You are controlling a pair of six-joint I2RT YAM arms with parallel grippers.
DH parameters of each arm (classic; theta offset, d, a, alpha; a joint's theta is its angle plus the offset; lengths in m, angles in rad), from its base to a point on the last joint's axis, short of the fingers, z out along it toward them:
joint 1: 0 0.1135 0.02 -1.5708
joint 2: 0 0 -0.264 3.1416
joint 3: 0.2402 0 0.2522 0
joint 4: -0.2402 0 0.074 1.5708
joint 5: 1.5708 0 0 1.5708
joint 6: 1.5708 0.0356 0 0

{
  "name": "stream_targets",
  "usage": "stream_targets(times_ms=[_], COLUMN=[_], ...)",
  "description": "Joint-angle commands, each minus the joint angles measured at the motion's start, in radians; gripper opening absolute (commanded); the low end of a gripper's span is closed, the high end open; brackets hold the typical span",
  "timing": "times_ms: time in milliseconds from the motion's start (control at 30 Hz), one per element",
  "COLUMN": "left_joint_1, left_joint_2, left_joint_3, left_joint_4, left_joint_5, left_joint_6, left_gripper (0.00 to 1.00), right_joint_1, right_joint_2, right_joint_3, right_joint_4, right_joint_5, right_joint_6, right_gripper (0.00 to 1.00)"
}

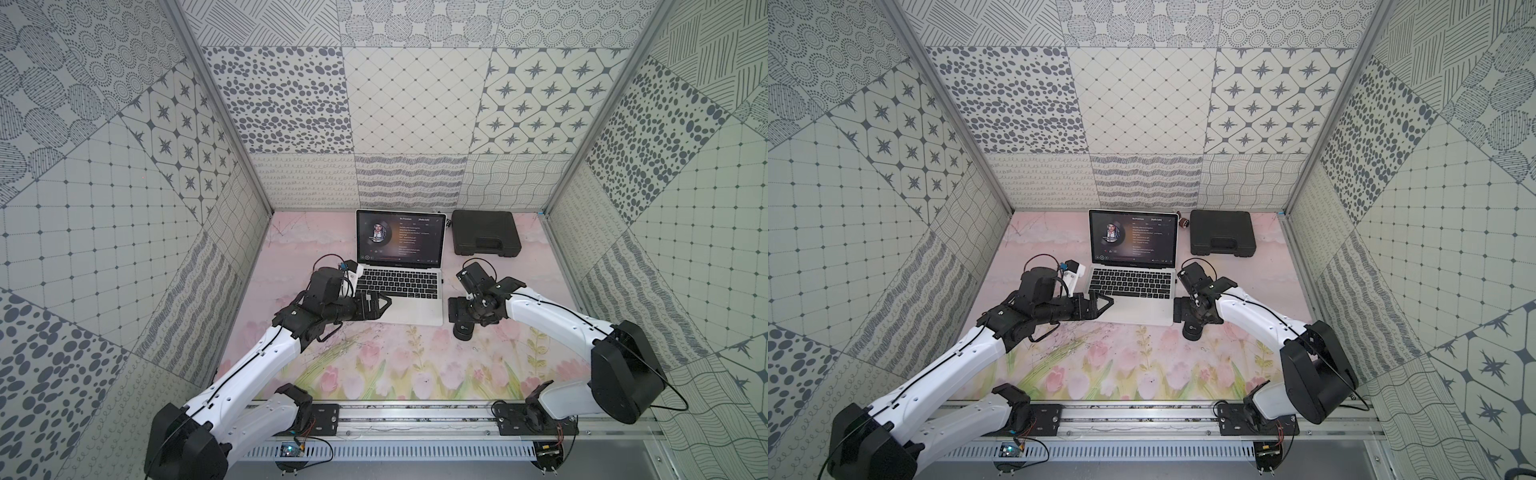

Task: Remove the wireless mouse receiver from the laptop
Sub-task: Pick up the mouse from the center of the board.

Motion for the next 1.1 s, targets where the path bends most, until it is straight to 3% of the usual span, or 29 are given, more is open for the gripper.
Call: stream_targets(times_ms=[0, 200, 367, 467, 800, 900, 1067], left_joint_1=[-0.027, -0.056, -0.057, -0.059, -0.059, -0.059, -0.059], left_joint_2=[0.006, -0.013, -0.035, -0.046, -0.05, -0.05, -0.057], left_joint_3=[-0.012, -0.03, -0.034, -0.037, -0.029, -0.026, -0.031], left_joint_4=[0.005, 0.032, 0.033, 0.029, 0.011, 0.001, 0.005], left_joint_5=[0.04, 0.031, 0.027, 0.023, 0.016, 0.014, 0.005], left_joint_6=[0.02, 0.024, 0.027, 0.03, 0.033, 0.033, 0.03], left_gripper=[0.99, 1.0, 0.99, 1.0, 1.0, 0.99, 0.99], right_joint_1=[0.034, 0.146, 0.218, 0.235, 0.277, 0.284, 0.3], right_joint_2=[-0.003, -0.065, -0.011, 0.022, 0.042, 0.038, -0.024], right_joint_3=[-0.051, -0.18, -0.221, -0.246, -0.333, -0.337, -0.331], right_joint_4=[0.014, 0.185, 0.262, 0.334, 0.436, 0.432, 0.387], right_joint_5=[0.065, 0.193, 0.337, 0.361, 0.441, 0.431, 0.395], right_joint_6=[0.108, 0.213, 0.272, 0.285, 0.394, 0.414, 0.403], right_gripper=[0.97, 0.95, 0.95, 0.93, 0.75, 0.66, 0.61])
